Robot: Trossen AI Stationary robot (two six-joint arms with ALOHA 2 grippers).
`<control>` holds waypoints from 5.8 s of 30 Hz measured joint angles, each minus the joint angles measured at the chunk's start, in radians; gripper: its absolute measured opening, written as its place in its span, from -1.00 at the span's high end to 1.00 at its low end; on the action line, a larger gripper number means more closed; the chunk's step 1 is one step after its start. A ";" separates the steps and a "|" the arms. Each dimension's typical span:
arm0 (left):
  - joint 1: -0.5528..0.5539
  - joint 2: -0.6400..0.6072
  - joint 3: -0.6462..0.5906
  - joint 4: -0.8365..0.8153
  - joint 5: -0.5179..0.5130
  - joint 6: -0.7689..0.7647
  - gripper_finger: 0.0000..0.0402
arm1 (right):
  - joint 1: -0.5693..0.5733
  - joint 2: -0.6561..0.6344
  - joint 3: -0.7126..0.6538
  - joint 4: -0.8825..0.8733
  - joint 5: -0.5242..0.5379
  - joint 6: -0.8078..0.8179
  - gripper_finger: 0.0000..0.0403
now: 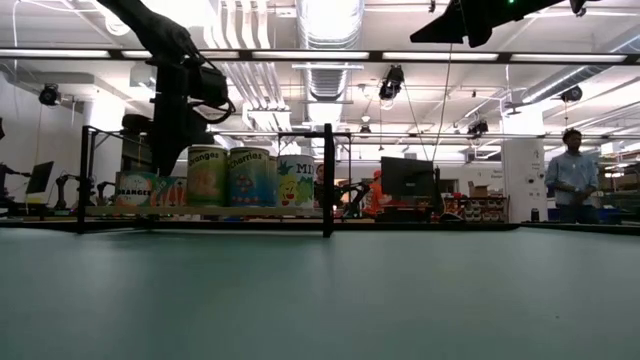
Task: Pick and place cans onto a shelf
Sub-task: Put the canned carrots on the shelf, then adjust the large canned oranges on the shelf
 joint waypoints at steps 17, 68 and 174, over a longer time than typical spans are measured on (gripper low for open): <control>-0.001 -0.001 -0.035 -0.040 0.008 -0.050 1.00 | 0.000 0.000 0.000 0.000 0.000 0.000 0.96; 0.002 -0.001 -0.053 -0.021 -0.105 -0.095 1.00 | 0.000 0.000 0.000 -0.014 0.000 -0.001 0.96; -0.625 -0.920 -0.589 0.850 0.000 0.506 1.00 | 0.000 0.523 0.476 -0.284 0.000 0.357 0.96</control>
